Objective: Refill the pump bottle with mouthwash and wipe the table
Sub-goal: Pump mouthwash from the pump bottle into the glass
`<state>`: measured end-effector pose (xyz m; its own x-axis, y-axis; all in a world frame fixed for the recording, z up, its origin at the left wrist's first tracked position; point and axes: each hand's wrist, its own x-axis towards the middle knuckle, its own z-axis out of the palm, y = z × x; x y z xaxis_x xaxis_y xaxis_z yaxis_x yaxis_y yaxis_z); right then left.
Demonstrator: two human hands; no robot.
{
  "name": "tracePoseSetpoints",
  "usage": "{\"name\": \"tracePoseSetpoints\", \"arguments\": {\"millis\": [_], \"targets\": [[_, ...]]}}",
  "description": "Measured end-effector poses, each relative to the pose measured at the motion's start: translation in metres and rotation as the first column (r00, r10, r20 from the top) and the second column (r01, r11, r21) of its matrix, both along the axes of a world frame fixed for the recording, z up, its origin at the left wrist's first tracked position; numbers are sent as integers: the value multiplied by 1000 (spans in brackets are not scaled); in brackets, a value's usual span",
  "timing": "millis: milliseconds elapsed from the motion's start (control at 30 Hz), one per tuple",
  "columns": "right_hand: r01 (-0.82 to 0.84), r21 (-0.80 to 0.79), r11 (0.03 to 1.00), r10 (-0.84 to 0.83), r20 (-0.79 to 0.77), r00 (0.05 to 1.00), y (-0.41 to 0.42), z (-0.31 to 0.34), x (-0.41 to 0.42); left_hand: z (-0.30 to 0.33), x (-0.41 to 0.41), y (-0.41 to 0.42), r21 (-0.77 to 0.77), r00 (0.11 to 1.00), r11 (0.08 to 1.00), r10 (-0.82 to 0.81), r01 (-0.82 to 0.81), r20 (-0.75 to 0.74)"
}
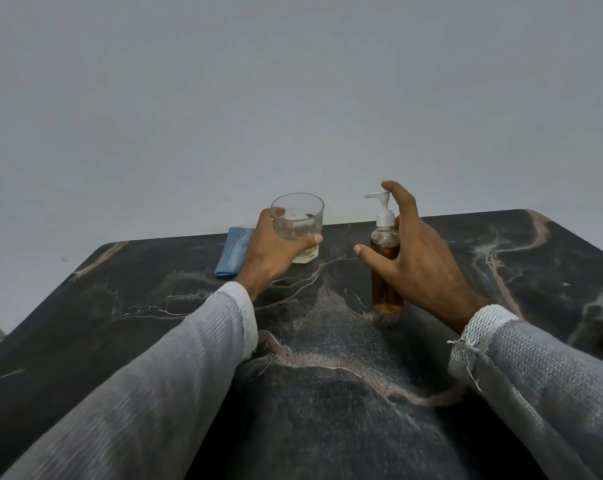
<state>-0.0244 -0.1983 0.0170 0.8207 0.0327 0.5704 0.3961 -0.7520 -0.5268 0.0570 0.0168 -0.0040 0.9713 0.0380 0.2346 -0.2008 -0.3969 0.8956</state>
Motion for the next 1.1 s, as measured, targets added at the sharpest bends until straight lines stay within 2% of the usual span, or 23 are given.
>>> {"name": "tracePoseSetpoints", "arguments": {"millis": [133,333,500,700,867,1100], "targets": [[-14,44,999,16,-42,999,5,2,-34,10,-63,14,-16,999,999,-35,35,28],[-52,62,997,56,-57,997,16,6,-91,8,-162,24,-145,999,989,-8,14,41],[-48,68,997,53,-72,996,23,11,-134,-7,-218,21,-123,999,992,-14,20,49],[-43,48,998,46,-70,996,30,7,-164,-18,-237,14,-116,997,993,-19,28,81],[-116,103,988,123,-72,990,37,1,-173,-24,-233,13,-112,995,993,-22,32,96],[-166,48,985,168,-44,985,54,3,-174,-29,-224,12,-94,994,995,-26,36,110]]}}
